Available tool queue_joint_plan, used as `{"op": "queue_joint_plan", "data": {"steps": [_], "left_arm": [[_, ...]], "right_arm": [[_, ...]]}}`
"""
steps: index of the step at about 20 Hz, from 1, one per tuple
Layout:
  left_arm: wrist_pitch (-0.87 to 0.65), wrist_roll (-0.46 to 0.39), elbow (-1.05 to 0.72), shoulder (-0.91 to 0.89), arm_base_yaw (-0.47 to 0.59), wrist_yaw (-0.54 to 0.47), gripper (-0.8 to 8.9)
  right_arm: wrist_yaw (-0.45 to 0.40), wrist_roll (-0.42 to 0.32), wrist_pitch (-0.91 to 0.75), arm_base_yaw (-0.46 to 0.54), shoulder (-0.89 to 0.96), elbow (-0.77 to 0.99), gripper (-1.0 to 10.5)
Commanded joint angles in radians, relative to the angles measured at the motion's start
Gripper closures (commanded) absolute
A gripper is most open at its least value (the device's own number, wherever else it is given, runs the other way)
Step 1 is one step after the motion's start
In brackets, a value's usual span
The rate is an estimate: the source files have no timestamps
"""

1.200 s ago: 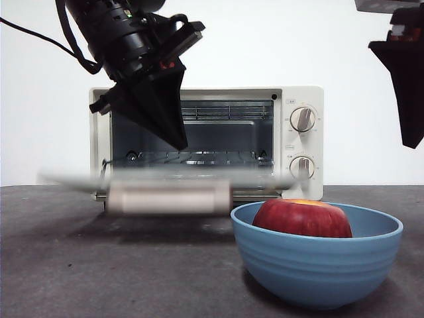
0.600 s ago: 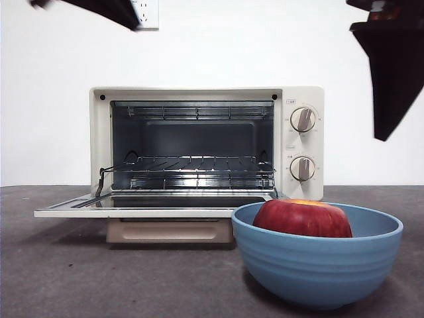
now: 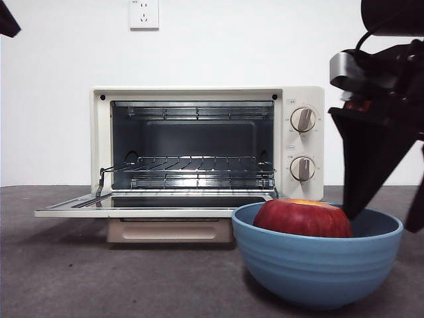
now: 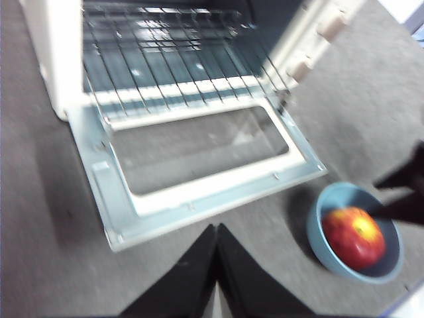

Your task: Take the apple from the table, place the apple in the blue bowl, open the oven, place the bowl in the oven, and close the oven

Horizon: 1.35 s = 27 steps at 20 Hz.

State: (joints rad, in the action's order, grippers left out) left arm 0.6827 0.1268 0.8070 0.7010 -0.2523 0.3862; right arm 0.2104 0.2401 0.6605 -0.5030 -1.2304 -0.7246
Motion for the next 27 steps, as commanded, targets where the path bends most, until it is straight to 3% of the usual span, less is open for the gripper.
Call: {"op": "queue_joint_plan", "data": {"steps": [1,8,17,20,27], "left_arm": [[0.032,0.018,-0.002,-0.027,0.0,0.005,8.07],[0.054,0.021,-0.002,-0.088,0.0,0.004,8.07],[0.051,0.02,-0.002,-0.087,0.0,0.004,8.07],[0.051,0.019,-0.002,-0.087,0.0,0.004,8.07],[0.05,0.0,-0.002,-0.087,0.0,0.004,8.07]], "right_arm": [[0.008,0.002,-0.021,-0.005,-0.042,0.007,6.3],[0.082,0.003,-0.039,-0.011,-0.08,0.012,8.4],[0.095,0.043,-0.011,-0.029,-0.08,0.012,9.4],[0.159,0.097,-0.025,-0.048,-0.068,0.006,9.4],[0.137,0.237,-0.003,-0.105,-0.039,-0.194,9.4]]}}
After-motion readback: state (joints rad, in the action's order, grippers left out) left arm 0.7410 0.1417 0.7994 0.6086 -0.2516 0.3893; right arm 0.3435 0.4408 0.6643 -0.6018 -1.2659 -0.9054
